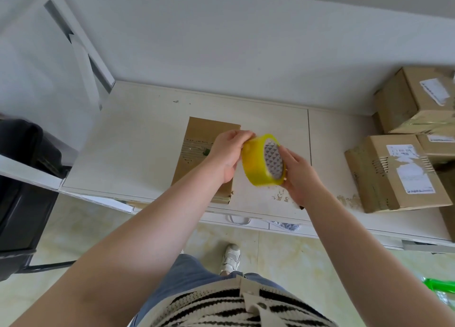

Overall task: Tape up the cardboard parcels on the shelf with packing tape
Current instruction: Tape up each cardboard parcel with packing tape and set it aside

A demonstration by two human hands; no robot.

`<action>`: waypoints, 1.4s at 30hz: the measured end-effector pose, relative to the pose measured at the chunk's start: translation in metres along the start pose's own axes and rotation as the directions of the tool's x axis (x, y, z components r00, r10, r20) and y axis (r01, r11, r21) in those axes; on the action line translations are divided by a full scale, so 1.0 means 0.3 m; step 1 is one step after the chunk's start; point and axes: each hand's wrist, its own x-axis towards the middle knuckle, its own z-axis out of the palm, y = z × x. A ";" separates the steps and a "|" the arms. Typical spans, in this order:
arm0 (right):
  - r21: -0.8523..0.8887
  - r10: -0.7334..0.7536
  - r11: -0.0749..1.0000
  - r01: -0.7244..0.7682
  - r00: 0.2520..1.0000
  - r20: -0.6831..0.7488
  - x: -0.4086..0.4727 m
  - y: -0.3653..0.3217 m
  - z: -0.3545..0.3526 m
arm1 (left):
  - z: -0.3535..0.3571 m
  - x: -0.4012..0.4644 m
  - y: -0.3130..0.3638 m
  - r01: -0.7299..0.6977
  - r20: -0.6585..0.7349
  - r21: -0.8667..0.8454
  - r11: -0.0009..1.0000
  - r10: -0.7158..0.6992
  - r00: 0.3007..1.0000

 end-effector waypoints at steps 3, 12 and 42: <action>0.017 -0.001 1.000 0.000 0.999 0.035 0.021 0.011 -0.014 | -0.018 0.024 -0.011 -0.090 -0.116 0.164 0.982 0.110 0.987; -0.545 -0.106 0.837 -0.046 0.964 -0.245 0.121 0.116 -0.079 | -0.299 0.061 -0.036 -0.029 -0.340 0.792 0.609 0.481 0.808; -0.586 -0.101 0.810 0.029 0.991 -0.091 0.117 0.116 0.363 | -0.286 0.081 -0.134 0.194 -0.192 0.980 0.038 0.431 0.882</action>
